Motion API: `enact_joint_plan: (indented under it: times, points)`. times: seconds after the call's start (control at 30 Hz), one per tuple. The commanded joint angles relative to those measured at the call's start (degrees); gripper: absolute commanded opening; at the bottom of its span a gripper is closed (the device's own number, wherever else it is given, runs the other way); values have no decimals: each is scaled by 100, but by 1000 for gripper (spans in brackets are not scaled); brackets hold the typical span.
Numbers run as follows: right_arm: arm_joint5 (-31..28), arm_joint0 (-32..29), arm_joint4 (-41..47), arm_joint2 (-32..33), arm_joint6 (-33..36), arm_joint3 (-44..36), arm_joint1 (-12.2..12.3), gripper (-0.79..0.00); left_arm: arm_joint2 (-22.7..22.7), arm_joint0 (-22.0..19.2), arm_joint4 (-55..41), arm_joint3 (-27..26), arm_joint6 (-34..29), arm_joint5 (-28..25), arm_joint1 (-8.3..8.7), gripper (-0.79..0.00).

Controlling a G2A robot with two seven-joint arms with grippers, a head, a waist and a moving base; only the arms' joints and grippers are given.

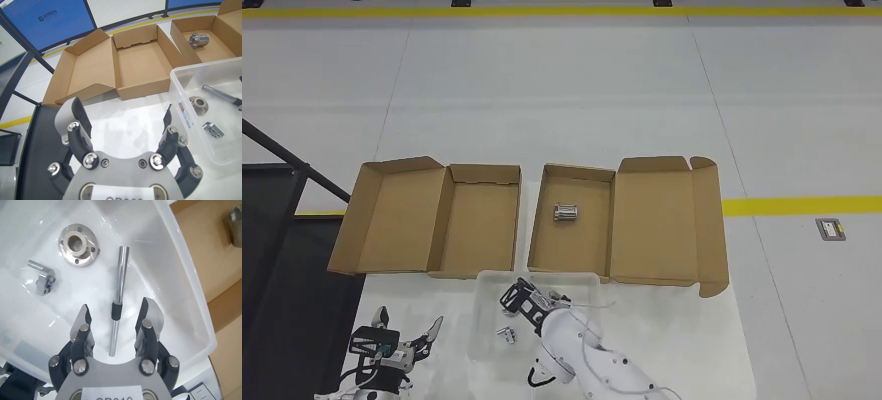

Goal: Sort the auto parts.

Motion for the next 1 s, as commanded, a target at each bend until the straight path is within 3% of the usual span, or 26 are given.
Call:
enact_joint_plan:
  times: [0.0, 0.57, 0.67, 0.73, 0.83, 0.97]
  points:
    - [11, 51, 44, 15, -11, 157, -29, -394, 0, 0, 0, 0, 0, 0, 0, 0]
    - [-44, 383, 375, 30, 127, 1018, -278, -502, 0, 0, 0, 0, 0, 0, 0, 0]
    - [-38, 409, 395, 69, 106, 1109, -299, -606, 0, 0, 0, 0, 0, 0, 0, 0]
    - [-30, 414, 395, 98, 101, 1128, -309, -625, 0, 0, 0, 0, 0, 0, 0, 0]
    - [-9, 407, 357, 148, 129, 1101, -313, -785, 0, 0, 0, 0, 0, 0, 0, 0]
    - [-149, 306, 348, 249, 75, 754, -287, -785, 0, 0, 0, 0, 0, 0, 0, 0]
